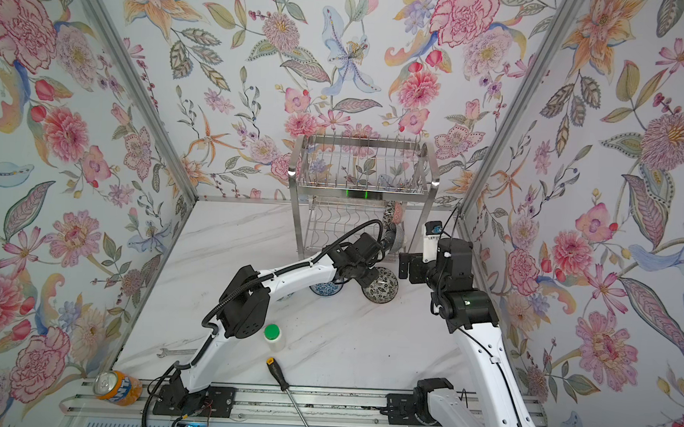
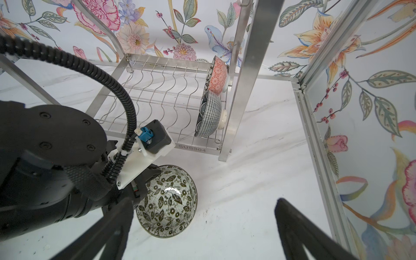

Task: Load the bowls into the dish rack
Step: 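Close left gripper on the grey-green leaf bowl rim, then lift the grey-green leaf bowl with left gripper toward the rack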

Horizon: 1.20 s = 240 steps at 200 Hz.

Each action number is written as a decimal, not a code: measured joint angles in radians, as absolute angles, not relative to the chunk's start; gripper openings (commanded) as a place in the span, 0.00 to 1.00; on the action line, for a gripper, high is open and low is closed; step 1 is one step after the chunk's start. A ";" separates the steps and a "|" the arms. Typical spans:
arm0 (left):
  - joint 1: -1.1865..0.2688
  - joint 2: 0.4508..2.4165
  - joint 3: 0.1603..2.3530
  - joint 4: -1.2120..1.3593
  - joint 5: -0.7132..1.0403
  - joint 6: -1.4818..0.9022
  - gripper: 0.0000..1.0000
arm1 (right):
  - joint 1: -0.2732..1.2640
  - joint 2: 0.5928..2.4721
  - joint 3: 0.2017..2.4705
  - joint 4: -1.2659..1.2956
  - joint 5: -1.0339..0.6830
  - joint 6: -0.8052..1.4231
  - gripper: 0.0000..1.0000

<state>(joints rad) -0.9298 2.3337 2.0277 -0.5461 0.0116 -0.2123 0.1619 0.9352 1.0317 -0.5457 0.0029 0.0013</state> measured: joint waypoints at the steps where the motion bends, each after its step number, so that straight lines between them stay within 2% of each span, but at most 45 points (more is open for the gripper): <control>1: -0.930 2.333 2.028 -0.546 0.012 -0.212 0.00 | 0.162 0.935 1.032 -0.546 0.003 0.001 0.99; 98: -0.928 2.321 2.028 -0.556 0.001 -0.208 0.00 | 0.162 0.935 1.032 -0.546 0.002 0.001 0.99; 182: -0.857 2.285 1.916 -0.458 0.178 -0.252 0.00 | 0.162 0.935 1.024 -0.537 -0.005 0.001 0.99; 240: -0.837 2.272 1.885 -0.424 0.234 -0.271 0.00 | 0.162 0.935 1.024 -0.535 -0.012 0.001 0.99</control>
